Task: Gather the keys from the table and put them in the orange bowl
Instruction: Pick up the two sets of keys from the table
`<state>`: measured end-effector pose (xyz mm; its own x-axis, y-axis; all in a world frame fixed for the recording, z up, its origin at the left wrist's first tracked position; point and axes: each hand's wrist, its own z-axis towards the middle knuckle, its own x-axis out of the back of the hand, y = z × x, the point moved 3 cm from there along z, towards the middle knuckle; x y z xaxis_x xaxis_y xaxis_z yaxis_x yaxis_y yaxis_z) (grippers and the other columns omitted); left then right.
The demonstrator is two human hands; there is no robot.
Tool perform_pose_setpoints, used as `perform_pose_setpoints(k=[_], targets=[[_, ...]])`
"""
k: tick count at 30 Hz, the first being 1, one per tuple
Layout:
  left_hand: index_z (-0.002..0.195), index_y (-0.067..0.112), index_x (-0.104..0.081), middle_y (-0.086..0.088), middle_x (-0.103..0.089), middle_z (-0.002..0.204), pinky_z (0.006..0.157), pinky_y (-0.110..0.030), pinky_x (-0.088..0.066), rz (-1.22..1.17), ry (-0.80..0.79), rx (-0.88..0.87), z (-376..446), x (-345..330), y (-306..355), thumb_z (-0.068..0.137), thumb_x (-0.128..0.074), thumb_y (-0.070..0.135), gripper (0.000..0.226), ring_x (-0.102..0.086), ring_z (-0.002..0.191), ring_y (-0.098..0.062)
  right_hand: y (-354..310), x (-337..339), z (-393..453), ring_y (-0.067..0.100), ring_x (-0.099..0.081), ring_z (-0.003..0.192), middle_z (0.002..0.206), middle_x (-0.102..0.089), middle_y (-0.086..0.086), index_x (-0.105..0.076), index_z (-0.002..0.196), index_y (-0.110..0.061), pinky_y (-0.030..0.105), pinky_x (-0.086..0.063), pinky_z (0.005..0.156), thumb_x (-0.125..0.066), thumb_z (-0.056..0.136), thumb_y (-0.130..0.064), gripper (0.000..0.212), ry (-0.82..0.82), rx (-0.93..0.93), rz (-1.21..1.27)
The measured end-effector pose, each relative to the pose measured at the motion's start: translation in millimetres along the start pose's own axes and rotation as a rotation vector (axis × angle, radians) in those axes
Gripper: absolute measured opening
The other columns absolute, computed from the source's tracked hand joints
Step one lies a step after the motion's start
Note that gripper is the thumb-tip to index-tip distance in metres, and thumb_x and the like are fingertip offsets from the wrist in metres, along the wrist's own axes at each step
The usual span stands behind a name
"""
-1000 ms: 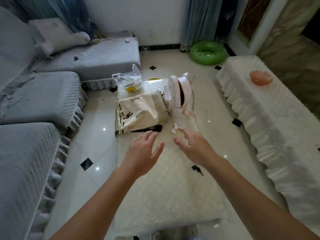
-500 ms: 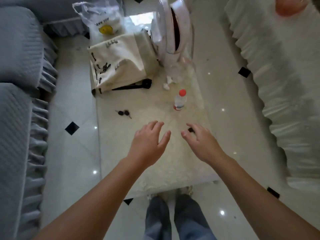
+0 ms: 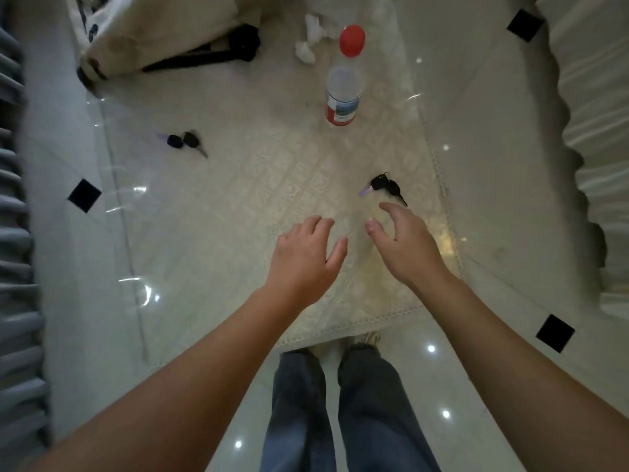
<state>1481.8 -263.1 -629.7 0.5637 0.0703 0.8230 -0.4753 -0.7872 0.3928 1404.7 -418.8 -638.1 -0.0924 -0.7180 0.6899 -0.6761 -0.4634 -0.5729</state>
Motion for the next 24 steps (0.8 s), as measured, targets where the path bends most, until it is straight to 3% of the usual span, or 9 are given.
perform_pose_setpoints(k=[9,14,19,24], targets=[[0.137,0.016,-0.049,-0.003,-0.054,0.139,0.102,-0.040,-0.039,-0.041,0.023,-0.056,30.9,13.0,4.1,0.097,-0.039,0.048,0.052,-0.050,0.126,-0.021,0.6,5.0,40.7,0.024,-0.045,0.128,0.138,-0.054,0.004,-0.050,0.137,-0.017,0.030,-0.034,0.096,-0.051,0.094,-0.043,0.050,0.053,0.023,0.026],[0.139,0.017,-0.047,-0.002,-0.052,0.142,0.104,-0.040,-0.037,0.008,-0.034,-0.110,43.4,11.2,-2.2,0.097,-0.040,0.049,0.053,-0.048,0.128,-0.021,5.4,-7.8,66.5,0.026,-0.048,0.120,0.132,-0.055,0.007,-0.053,0.130,-0.018,0.033,-0.041,0.092,-0.057,0.091,-0.033,0.042,0.117,-0.055,0.013],[0.138,0.017,-0.047,-0.001,-0.052,0.142,0.104,-0.038,-0.036,-0.010,-0.018,-0.040,56.3,15.1,-25.3,0.096,-0.042,0.049,0.053,-0.046,0.130,-0.019,15.4,-22.6,84.1,0.030,-0.044,0.124,0.137,-0.049,0.014,-0.040,0.143,-0.011,0.041,-0.042,0.098,-0.059,0.091,-0.025,0.057,0.127,-0.144,-0.048],[0.138,0.017,-0.048,0.000,-0.052,0.141,0.103,-0.036,-0.035,-0.046,-0.019,-0.016,59.8,12.5,-31.7,0.096,-0.042,0.047,0.051,-0.047,0.129,-0.018,14.1,-32.5,92.6,0.028,-0.050,0.112,0.123,-0.054,0.012,-0.052,0.131,-0.013,0.042,-0.048,0.087,-0.062,0.089,-0.022,0.044,0.154,-0.112,-0.027]])
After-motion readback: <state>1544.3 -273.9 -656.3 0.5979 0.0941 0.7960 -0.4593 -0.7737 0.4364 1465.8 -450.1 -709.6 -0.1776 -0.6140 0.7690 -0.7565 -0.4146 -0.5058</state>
